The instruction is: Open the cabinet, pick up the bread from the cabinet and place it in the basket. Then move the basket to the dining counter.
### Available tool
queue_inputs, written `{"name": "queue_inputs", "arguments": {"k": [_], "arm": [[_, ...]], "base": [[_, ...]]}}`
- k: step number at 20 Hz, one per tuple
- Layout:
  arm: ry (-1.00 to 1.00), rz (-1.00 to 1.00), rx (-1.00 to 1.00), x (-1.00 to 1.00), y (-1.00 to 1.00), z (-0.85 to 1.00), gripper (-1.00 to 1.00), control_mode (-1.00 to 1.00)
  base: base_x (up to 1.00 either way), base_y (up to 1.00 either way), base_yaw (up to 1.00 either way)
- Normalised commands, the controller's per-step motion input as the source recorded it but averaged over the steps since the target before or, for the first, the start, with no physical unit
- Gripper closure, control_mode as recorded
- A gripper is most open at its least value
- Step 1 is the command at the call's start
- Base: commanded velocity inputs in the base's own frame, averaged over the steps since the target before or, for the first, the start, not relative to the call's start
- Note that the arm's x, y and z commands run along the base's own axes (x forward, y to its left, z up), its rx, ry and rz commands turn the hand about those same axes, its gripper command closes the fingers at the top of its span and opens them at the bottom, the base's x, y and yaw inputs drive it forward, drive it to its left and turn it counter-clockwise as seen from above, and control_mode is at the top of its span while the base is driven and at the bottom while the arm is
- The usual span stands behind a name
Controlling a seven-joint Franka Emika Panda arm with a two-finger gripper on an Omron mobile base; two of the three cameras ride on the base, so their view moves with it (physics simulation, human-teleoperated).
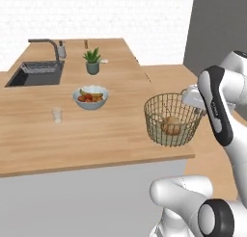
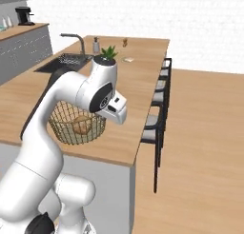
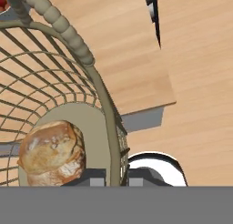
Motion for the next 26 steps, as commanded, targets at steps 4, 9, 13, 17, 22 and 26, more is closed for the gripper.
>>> {"name": "queue_inputs", "arguments": {"k": [4, 9, 13, 17, 22, 26], "arm": [[0.00, 0.00, 0.00, 0.00, 0.00, 0.00, 1.00, 1.00], [0.00, -0.05, 0.07, 0.51, -0.12, -0.17, 1.00, -1.00], [0.00, -0.07, 0.12, 1.00, -0.11, -0.46, 1.00, -1.00], [0.01, -0.03, 0.08, 1.00, -0.06, -0.63, 1.00, -1.00], [0.08, -0.02, 0.01, 1.00, 0.00, -0.64, 1.00, -1.00], [0.05, -0.01, 0.00, 0.92, -0.02, -0.56, 1.00, -1.00]], "base": [[0.72, -0.38, 0.00], [0.27, -0.10, -0.01], [0.00, 0.00, 0.00], [0.00, 0.00, 0.00], [0.00, 0.00, 0.00], [0.00, 0.00, 0.00]]}}
